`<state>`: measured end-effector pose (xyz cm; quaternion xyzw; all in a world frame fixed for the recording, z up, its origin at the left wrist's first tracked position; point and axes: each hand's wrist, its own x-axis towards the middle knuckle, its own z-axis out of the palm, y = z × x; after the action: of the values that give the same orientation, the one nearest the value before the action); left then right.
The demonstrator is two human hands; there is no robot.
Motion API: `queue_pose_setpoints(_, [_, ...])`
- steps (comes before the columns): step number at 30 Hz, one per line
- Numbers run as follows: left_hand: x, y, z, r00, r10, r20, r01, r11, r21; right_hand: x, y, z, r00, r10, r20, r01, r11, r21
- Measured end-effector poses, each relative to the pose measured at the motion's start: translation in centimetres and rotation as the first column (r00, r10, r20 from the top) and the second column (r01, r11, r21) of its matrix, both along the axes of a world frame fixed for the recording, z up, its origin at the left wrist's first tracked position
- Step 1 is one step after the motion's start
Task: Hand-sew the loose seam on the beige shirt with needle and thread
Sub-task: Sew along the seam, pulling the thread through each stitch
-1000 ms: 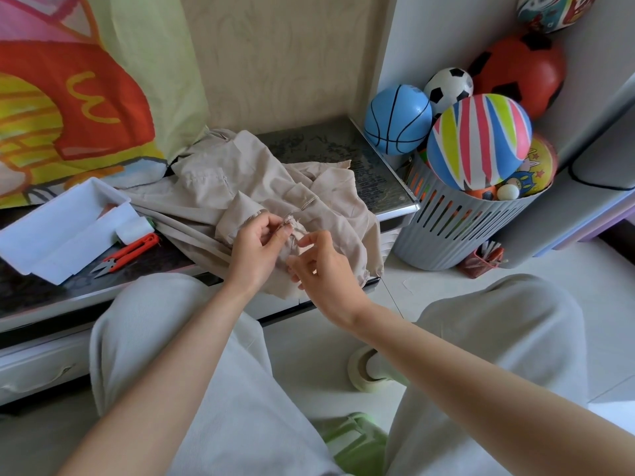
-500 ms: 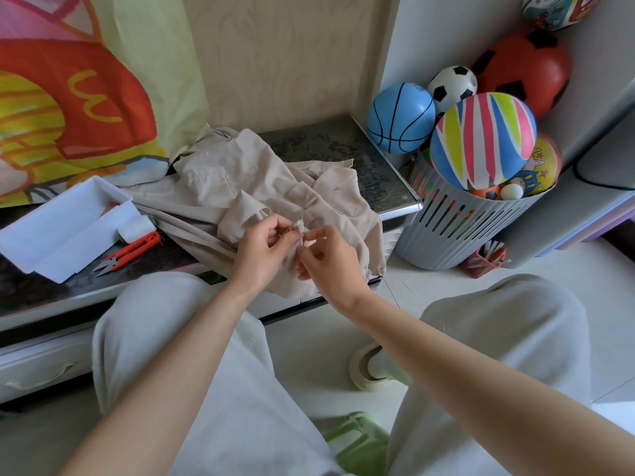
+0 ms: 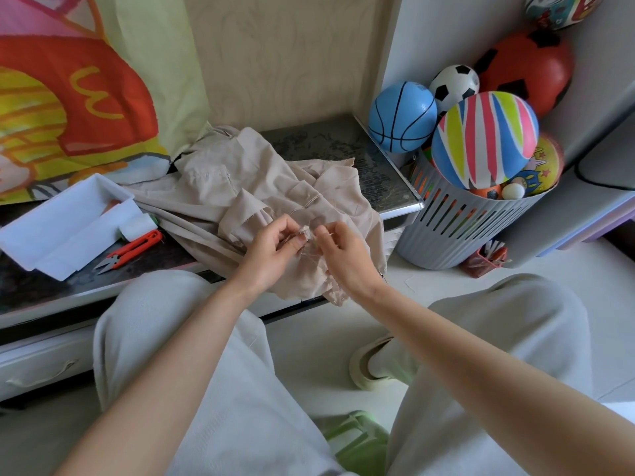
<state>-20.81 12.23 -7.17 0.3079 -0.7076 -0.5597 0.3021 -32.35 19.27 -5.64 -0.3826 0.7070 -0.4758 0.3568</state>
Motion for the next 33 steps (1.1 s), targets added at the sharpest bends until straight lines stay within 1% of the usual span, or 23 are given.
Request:
queue_pose_setpoints(2, [-0.1, 0.3, 0.1, 0.998, -0.059, -0.008, 0.059, 0.998, 0.026, -0.7, -0.3, 0.4, 0.999, 0.032, 0.038, -0.034, 0.997, 0.065])
queue_pose_setpoints(4, [-0.2, 0.4, 0.1, 0.995, -0.098, -0.011, 0.098, 0.994, 0.045, -1.1, -0.4, 0.8, 0.989, 0.042, 0.140, -0.055, 0.994, 0.095])
queue_pose_setpoints(6, [-0.2, 0.4, 0.2, 0.994, -0.112, -0.006, 0.112, 0.992, 0.049, -1.3, -0.6, 1.0, 0.961, 0.035, 0.274, -0.059, 0.995, 0.077])
queue_pose_setpoints(8, [-0.2, 0.4, 0.4, 0.994, -0.108, -0.008, 0.108, 0.993, 0.054, -1.3, -0.7, 1.0, 0.934, 0.024, 0.357, -0.049, 0.997, 0.060])
queue_pose_setpoints(10, [-0.2, 0.5, 0.6, 0.995, -0.101, -0.009, 0.102, 0.993, 0.055, -1.4, -0.8, 0.8, 0.906, -0.022, 0.424, -0.007, 0.998, 0.067])
queue_pose_setpoints(12, [-0.2, 0.6, 0.7, 0.996, -0.091, -0.002, 0.091, 0.995, 0.049, -1.7, -1.2, -0.1, 0.896, -0.087, 0.435, 0.047, 0.994, 0.103])
queue_pose_setpoints(14, [-0.1, 0.5, 0.6, 0.997, -0.078, 0.016, 0.077, 0.996, 0.054, -2.1, -1.7, -1.3, 0.912, -0.179, 0.369, 0.128, 0.979, 0.158])
queue_pose_setpoints(16, [0.1, 0.4, 0.5, 0.997, -0.070, 0.022, 0.068, 0.995, 0.073, -2.5, -1.8, -2.0, 0.894, -0.268, 0.358, 0.215, 0.960, 0.181])
queue_pose_setpoints(19, [0.1, 0.3, 0.5, 0.997, -0.072, -0.005, 0.073, 0.993, 0.095, -3.2, -1.4, -2.3, 0.855, -0.347, 0.385, 0.312, 0.938, 0.152])
queue_pose_setpoints(22, [0.0, 0.3, 0.7, 0.997, -0.069, -0.030, 0.072, 0.992, 0.107, -3.8, -0.6, -2.7, 0.792, -0.404, 0.458, 0.398, 0.910, 0.115])
queue_pose_setpoints(23, [-0.1, 0.4, 0.9, 0.997, -0.069, -0.038, 0.073, 0.991, 0.117, -4.0, -0.4, -3.0, 0.796, -0.413, 0.441, 0.410, 0.906, 0.108])
queue_pose_setpoints(24, [-0.2, 0.5, 1.0, 0.997, -0.067, -0.041, 0.071, 0.990, 0.120, -4.3, -0.3, -3.5, 0.822, -0.414, 0.390, 0.408, 0.907, 0.103])
queue_pose_setpoints(26, [-0.1, 0.5, 1.2, 0.997, -0.062, -0.048, 0.067, 0.991, 0.120, -4.7, 0.2, -4.4, 0.898, -0.388, 0.209, 0.375, 0.922, 0.102])
queue_pose_setpoints(28, [0.0, 0.5, 1.2, 0.997, -0.050, -0.059, 0.057, 0.990, 0.132, -4.8, 1.0, -5.1, 0.950, -0.313, 0.018, 0.310, 0.946, 0.091])
queue_pose_setpoints(30, [0.1, 0.4, 1.1, 0.996, -0.035, -0.077, 0.046, 0.987, 0.154, -5.0, 2.0, -6.0, 0.973, -0.208, -0.104, 0.218, 0.971, 0.096])
queue_pose_setpoints(33, [0.1, 0.4, 1.2, 0.993, -0.008, -0.115, 0.029, 0.981, 0.189, -5.4, 3.3, -7.5, 0.968, -0.084, -0.236, 0.139, 0.964, 0.228])
